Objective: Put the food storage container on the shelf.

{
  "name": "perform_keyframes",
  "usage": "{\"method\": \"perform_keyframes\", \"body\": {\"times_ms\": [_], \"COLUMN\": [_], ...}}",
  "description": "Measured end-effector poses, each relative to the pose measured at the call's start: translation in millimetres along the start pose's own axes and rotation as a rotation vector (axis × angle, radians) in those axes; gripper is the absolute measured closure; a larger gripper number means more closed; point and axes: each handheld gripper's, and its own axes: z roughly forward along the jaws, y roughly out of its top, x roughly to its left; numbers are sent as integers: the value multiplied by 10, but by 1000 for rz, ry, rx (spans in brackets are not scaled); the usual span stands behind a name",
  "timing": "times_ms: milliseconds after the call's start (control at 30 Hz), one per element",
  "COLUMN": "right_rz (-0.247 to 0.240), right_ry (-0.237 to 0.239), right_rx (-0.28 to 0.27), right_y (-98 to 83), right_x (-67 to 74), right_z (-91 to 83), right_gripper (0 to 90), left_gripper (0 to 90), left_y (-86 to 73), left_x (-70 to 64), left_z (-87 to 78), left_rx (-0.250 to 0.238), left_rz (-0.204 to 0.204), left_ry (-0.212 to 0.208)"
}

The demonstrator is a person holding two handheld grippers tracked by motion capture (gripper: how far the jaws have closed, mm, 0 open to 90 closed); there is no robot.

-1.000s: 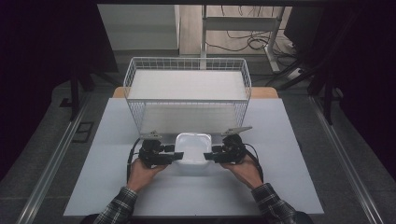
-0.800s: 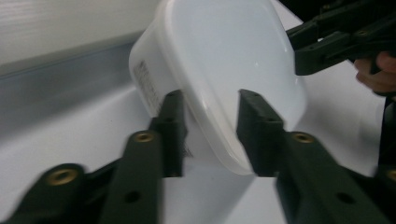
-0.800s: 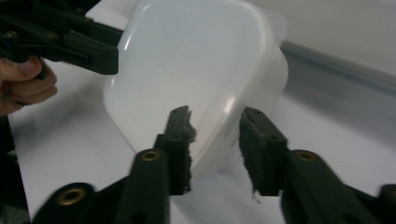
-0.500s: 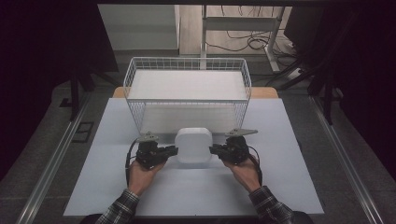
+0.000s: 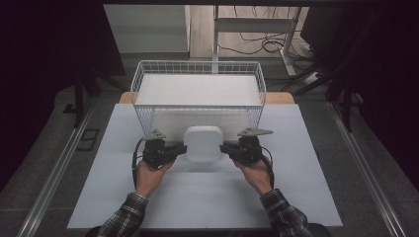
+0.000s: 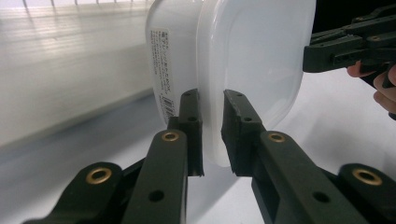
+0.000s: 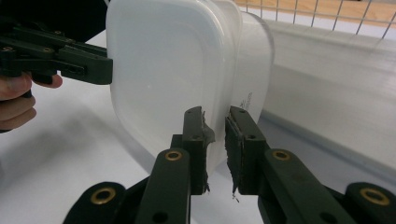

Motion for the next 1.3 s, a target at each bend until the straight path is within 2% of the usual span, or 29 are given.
{"method": "perform_keyframes", "body": {"times_ms": [233, 433, 567, 667, 800, 900, 1000, 1067, 1300], "right_rz": [11, 24, 36, 40, 59, 33, 35, 52, 31], "right_ry": [-17, -22, -29, -33, -13, -28, -47, -44, -98], "right_rx": [0, 17, 27, 35, 24, 10, 6, -13, -36], "right_y": [83, 98, 96, 95, 102, 114, 123, 139, 232], "right_x": [-91, -180, -229, -253, -313, -307, -311, -343, -356], "right_z": [157, 282, 326, 345, 357, 378, 437, 447, 481], "right_gripper": [776, 774, 772, 766, 750, 706, 651, 633, 623], "left_gripper": [783, 781, 779, 778, 765, 743, 714, 679, 618], "left_y": [93, 98, 105, 124, 152, 177, 225, 252, 340], "left_x": [134, 223, 245, 255, 271, 258, 234, 245, 314], "left_z": [115, 210, 264, 285, 293, 307, 323, 337, 383], "left_rx": [10, 32, 44, 38, 33, 18, 18, 4, -23], "left_rz": [-19, -36, -35, -34, -21, 1, 43, 41, 25], "left_ry": [27, 35, 43, 34, 35, 65, 109, 121, 160]}}
